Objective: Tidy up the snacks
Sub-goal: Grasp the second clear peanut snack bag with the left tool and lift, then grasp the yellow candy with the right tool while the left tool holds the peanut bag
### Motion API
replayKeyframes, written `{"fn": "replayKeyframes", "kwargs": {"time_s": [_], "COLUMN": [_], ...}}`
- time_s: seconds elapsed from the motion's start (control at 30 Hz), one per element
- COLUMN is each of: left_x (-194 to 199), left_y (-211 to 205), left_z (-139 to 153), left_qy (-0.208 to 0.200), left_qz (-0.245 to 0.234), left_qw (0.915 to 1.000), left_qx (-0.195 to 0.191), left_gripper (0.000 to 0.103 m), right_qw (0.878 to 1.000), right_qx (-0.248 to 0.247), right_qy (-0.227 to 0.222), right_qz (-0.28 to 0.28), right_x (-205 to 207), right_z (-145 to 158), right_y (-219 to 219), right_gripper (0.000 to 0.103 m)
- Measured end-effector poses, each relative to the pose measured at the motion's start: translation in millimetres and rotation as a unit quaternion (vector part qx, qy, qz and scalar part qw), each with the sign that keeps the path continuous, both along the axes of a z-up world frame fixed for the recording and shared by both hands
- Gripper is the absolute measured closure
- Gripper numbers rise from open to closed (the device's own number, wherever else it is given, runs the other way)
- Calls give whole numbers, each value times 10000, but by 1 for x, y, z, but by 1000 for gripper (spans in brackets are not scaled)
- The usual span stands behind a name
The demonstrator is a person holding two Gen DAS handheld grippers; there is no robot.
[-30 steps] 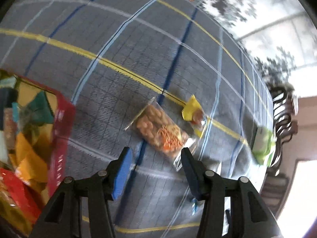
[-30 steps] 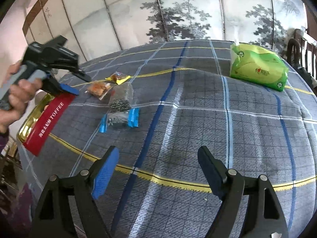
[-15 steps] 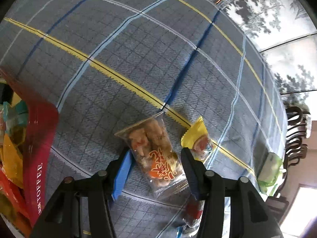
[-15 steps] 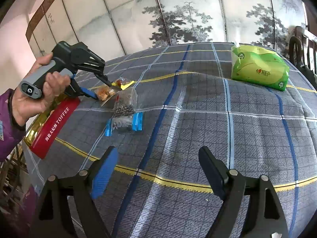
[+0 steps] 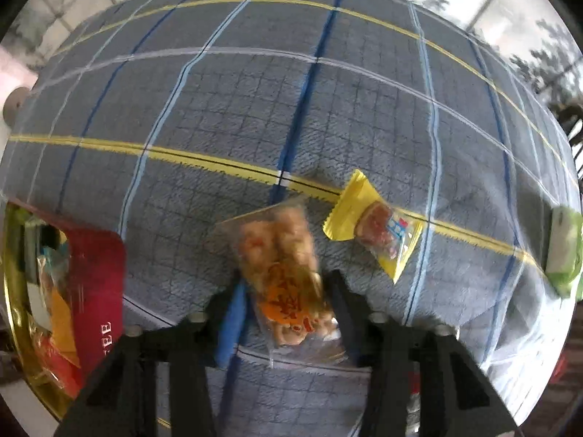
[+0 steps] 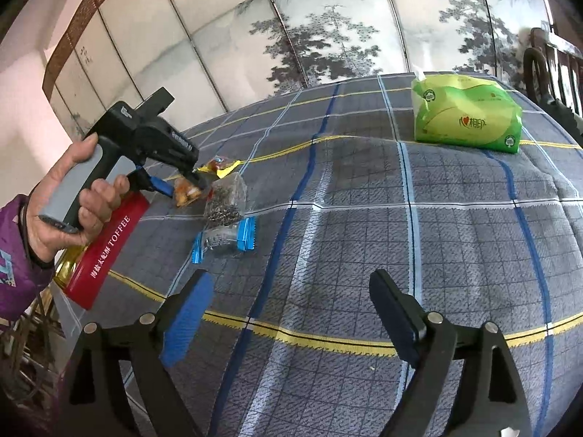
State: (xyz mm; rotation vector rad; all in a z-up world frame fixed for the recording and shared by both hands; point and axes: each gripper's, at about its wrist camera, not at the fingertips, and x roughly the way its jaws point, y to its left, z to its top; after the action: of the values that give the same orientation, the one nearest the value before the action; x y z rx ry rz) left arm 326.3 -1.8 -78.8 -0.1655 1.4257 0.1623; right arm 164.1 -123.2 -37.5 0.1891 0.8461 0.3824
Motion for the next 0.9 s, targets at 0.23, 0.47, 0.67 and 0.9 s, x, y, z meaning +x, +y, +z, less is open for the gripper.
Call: {"fn": "replayKeyframes", "kwargs": {"time_s": [0.23,0.47,0.67,0.9], "left_x": [-71,-138,-161,-178], "left_y": [-16,-6,8,21], "left_z": [18,39,51,64], "left_qy": [-667,-1106,-1138,-1220], "left_qz": [-777,-1064,-1170,-1224], "left_qw": [9947,9876,9856,9835], "left_qx": [-26,-347,-447,-539], "left_gripper": [65,65,65,65], "right_qw": [9998,9996,9956,9744], "right_qx": [93,-224,-330,-633], "right_qy": [89,11,-389,-700], "right_qz": [-168,146,785,2039], "right_x": [3,3,17,71], "right_z": [-1,4,32,50], "right_y": [-7,5,23,77], "right_gripper": [15,16,16,21]}}
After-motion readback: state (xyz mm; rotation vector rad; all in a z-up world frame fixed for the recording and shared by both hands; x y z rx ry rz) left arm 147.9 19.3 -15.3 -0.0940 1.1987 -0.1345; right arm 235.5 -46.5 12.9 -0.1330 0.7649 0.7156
